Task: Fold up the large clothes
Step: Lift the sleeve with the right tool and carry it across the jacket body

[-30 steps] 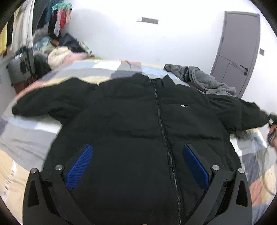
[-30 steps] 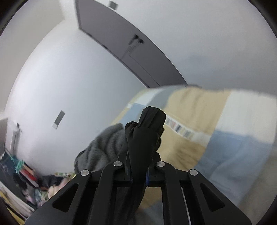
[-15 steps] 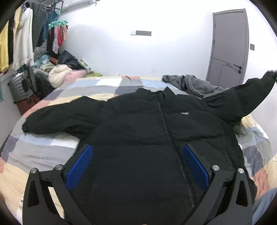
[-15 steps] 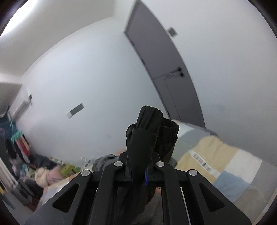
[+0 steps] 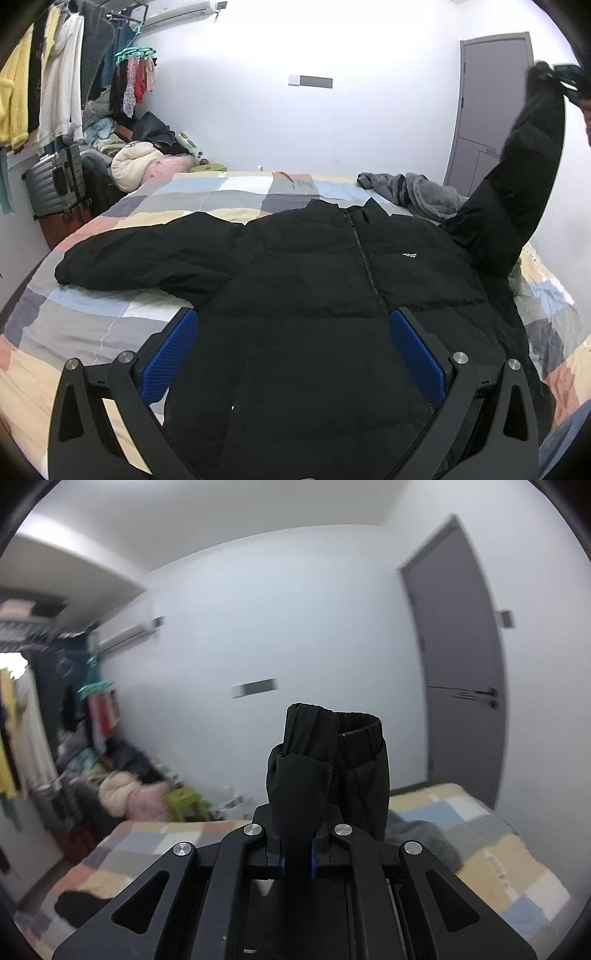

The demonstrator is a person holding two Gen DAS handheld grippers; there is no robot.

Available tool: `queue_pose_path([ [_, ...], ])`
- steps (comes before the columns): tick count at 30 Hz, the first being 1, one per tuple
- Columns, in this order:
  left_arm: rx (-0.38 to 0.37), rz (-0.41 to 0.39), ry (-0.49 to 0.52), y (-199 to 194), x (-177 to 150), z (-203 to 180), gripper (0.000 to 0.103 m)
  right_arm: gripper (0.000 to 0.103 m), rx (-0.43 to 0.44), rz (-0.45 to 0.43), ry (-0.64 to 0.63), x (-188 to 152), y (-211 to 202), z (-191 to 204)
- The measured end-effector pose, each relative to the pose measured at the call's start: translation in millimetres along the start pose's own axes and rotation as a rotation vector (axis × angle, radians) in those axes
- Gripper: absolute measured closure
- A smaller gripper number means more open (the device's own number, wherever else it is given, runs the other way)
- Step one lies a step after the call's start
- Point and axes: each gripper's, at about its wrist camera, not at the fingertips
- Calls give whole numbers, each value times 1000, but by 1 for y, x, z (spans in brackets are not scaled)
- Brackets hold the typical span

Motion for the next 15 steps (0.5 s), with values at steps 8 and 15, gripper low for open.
queue_pose_path([
  [8, 12, 4, -33, -4, 0, 22, 0, 96, 231, 78, -115, -29, 56, 136],
  [15, 39, -4, -58, 0, 4, 44, 0, 94, 414, 208, -240, -98, 102, 256],
])
Point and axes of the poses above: each gripper's, at about its wrist camera, not at the fingertips, and y roughly the way its jaws point, z to its left, x to its top, and after that the axes turned 7 degrees about -y, right-handed
